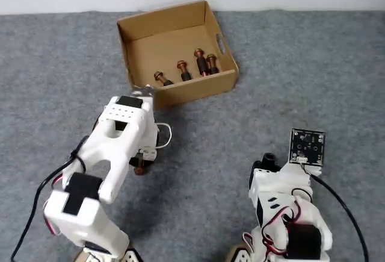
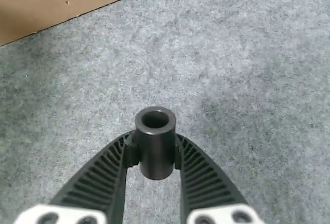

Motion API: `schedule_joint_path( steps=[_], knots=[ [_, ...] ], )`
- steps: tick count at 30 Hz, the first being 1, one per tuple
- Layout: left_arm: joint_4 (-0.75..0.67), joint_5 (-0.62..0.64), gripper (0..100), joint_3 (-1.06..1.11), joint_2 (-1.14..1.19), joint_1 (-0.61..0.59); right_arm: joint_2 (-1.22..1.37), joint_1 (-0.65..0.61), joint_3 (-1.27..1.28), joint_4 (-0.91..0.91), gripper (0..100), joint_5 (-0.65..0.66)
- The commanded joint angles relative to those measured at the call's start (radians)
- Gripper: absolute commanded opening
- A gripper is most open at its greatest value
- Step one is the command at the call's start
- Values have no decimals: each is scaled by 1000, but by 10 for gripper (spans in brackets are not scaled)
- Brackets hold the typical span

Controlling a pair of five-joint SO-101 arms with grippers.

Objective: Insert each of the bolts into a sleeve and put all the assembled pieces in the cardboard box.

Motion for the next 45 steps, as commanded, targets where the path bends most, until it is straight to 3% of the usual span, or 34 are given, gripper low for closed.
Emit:
schedule_joint_path(
  steps=[1,5,12,14,27,34,41,43,45],
  knots=[
    [35,187,5,-28,-138,-3,-1,7,-5,-24,8,8],
    [46,391,5,-30,-227,-3,-1,7,-5,-24,8,8],
    [51,953,5,-30,-290,-3,-2,7,-5,-24,8,8],
    [66,1003,5,-28,-292,-5,-2,7,-5,-24,8,8],
    [55,1011,29,-53,-290,-175,-2,5,-5,-24,8,8],
    [172,1005,146,-206,-290,-173,-2,5,-5,-24,8,8],
    [226,996,162,-246,-298,-175,-2,5,-5,-24,8,8],
    [241,896,162,-246,-298,-175,-2,7,-5,-24,8,8],
    [261,683,162,-246,-298,-180,-2,8,-5,-24,8,8]
  ],
)
